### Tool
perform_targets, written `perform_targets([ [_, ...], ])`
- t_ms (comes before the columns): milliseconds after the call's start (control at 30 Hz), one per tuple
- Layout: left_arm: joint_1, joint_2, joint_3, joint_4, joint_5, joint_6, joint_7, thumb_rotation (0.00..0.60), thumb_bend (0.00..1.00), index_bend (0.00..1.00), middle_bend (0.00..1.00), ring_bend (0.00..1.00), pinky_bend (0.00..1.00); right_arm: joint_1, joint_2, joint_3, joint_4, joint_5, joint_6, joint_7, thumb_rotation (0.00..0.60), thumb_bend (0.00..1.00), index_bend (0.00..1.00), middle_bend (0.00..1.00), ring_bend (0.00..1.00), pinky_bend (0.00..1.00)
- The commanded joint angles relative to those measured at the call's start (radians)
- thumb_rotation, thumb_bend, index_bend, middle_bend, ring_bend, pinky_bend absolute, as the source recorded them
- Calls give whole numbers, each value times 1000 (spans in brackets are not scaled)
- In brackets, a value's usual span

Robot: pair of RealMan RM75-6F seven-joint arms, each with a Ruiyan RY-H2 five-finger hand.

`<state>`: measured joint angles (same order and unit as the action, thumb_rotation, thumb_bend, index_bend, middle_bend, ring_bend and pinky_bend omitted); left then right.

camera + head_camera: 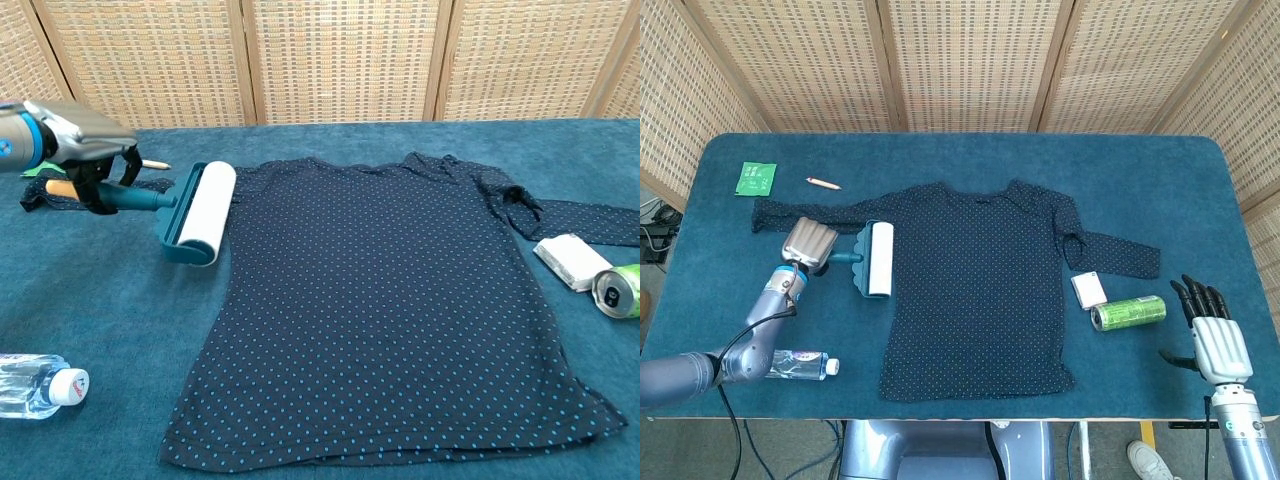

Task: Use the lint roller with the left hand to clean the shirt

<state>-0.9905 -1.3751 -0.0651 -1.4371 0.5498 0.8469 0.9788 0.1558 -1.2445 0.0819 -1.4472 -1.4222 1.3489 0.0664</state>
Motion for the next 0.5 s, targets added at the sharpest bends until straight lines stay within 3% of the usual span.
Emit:
perform_targets([
  [33, -38, 13, 1, -28, -40, 11, 30, 600, 1000, 879, 859, 675, 560, 0, 0, 0, 2, 1, -2, 1, 600, 55, 0, 0, 0, 0],
  [300, -128, -4, 7, -41, -125, 9, 106, 600, 1000, 880, 860, 675, 558, 4, -1, 3, 11, 14, -15, 9, 600, 54, 0, 0, 0, 0],
  [500, -206, -36, 10, -31, -257, -5, 160, 600, 1000, 883, 860, 674, 558, 9, -3, 4, 23, 22, -33, 23, 600, 54, 0, 0, 0, 0],
])
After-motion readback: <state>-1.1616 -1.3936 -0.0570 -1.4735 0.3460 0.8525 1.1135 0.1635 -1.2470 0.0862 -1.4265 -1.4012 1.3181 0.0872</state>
